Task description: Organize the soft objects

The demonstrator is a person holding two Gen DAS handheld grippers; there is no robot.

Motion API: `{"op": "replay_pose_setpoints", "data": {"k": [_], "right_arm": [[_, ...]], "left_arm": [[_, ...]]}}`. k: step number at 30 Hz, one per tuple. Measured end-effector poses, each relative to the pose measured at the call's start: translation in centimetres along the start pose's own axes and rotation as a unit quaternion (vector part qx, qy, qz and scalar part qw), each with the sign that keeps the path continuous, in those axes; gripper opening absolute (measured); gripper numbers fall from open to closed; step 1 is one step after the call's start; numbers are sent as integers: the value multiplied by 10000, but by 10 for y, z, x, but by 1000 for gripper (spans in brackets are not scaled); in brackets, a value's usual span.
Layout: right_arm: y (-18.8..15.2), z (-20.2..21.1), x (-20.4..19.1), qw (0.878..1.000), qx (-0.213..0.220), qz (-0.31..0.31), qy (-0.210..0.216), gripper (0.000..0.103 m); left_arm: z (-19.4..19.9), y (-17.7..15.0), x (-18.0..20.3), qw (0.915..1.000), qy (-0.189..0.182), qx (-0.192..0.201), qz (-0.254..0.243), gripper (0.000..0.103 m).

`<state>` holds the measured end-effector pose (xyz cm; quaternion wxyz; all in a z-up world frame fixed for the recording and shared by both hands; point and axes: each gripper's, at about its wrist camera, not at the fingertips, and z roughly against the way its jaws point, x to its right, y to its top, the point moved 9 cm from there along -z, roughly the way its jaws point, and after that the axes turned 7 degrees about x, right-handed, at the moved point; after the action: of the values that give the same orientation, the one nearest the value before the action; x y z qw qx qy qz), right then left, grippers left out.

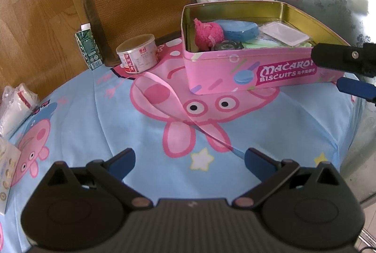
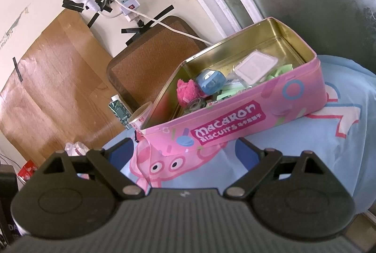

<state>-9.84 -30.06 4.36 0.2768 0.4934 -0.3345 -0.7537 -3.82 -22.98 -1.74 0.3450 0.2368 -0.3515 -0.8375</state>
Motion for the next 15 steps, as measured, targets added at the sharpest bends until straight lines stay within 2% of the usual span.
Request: {"op": "replay_pose_setpoints", "data": {"k": [15], "right_arm": [[-2, 0, 0, 10000, 13, 5, -23, 95]], "left_arm": [[3, 2, 1, 10000, 14, 50, -15, 103]]}}
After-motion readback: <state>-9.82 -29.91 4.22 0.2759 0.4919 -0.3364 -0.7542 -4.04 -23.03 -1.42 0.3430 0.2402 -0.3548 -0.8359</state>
